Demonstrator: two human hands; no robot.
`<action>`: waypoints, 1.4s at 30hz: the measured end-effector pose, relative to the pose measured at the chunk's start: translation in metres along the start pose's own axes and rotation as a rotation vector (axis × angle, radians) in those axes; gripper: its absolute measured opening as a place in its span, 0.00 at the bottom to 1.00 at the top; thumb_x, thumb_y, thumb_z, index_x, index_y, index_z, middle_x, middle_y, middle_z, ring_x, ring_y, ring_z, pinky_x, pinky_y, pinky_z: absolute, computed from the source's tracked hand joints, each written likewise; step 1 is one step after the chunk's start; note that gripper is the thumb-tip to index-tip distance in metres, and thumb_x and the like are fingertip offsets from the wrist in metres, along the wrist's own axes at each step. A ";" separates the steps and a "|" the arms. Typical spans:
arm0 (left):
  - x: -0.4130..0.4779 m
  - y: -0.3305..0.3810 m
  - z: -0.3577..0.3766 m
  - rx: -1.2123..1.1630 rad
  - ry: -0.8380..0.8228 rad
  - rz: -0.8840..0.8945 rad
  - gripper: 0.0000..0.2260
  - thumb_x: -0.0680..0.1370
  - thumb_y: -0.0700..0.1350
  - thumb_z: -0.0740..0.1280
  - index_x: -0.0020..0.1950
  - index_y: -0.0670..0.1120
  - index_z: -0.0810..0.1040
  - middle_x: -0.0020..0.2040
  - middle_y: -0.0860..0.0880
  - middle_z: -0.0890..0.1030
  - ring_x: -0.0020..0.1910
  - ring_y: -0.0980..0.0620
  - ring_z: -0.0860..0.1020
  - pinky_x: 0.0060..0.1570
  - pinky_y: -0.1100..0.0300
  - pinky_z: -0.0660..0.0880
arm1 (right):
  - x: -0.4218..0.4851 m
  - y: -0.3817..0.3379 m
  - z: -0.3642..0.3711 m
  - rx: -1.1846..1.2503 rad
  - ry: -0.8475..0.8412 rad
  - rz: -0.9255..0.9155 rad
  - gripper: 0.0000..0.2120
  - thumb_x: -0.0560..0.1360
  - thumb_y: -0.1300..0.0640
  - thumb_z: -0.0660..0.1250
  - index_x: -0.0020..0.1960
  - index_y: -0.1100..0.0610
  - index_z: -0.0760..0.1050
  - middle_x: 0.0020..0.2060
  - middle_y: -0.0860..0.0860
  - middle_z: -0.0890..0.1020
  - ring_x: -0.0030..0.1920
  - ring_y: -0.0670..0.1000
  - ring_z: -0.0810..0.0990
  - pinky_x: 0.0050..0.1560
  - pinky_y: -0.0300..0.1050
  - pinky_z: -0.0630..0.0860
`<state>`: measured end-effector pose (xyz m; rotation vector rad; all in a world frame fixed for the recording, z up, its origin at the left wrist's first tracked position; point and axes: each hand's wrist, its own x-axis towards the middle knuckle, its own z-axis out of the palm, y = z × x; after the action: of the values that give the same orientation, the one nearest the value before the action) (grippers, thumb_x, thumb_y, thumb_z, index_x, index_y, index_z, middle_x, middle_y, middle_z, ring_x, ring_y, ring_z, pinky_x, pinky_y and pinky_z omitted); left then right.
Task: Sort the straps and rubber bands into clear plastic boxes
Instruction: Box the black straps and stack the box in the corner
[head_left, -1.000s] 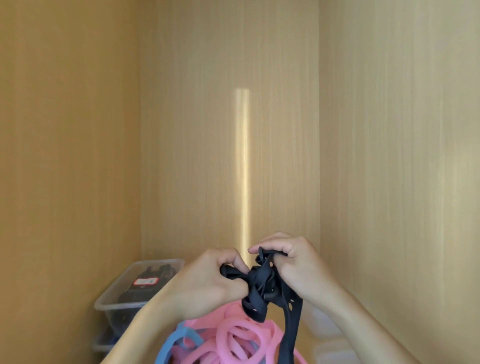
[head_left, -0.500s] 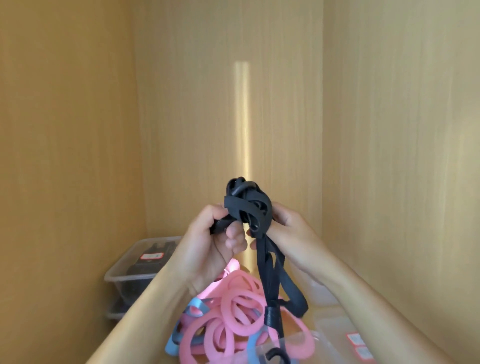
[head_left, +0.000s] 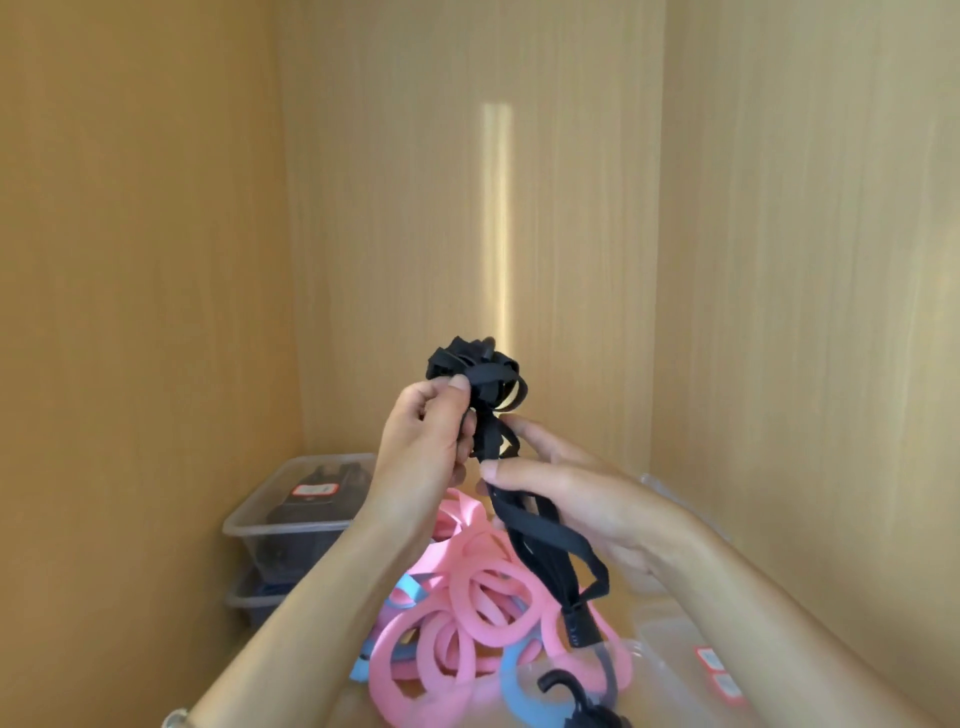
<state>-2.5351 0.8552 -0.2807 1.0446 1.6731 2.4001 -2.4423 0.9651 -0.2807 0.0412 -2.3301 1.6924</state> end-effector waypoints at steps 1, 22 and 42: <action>0.000 -0.002 0.000 0.024 0.022 0.012 0.05 0.80 0.48 0.62 0.50 0.47 0.73 0.31 0.54 0.73 0.27 0.57 0.68 0.30 0.59 0.66 | -0.001 0.000 0.001 -0.021 -0.016 0.002 0.13 0.75 0.51 0.69 0.52 0.33 0.72 0.43 0.48 0.84 0.46 0.49 0.83 0.59 0.52 0.78; 0.002 -0.028 -0.014 0.723 0.128 0.234 0.10 0.80 0.50 0.62 0.54 0.50 0.61 0.38 0.50 0.79 0.34 0.47 0.78 0.32 0.53 0.71 | 0.004 -0.001 -0.003 -0.428 0.119 0.092 0.23 0.74 0.56 0.67 0.68 0.46 0.69 0.38 0.50 0.81 0.29 0.46 0.75 0.34 0.38 0.73; -0.007 -0.001 -0.006 1.006 -0.465 0.095 0.03 0.75 0.49 0.61 0.45 0.51 0.69 0.31 0.55 0.77 0.31 0.53 0.72 0.37 0.55 0.68 | 0.007 -0.003 -0.021 -0.376 0.442 -0.370 0.04 0.74 0.58 0.71 0.44 0.50 0.78 0.34 0.44 0.81 0.36 0.47 0.80 0.40 0.40 0.76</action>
<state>-2.5332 0.8477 -0.2859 1.5976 2.6408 1.0647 -2.4446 0.9848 -0.2705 0.0214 -2.0995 0.9594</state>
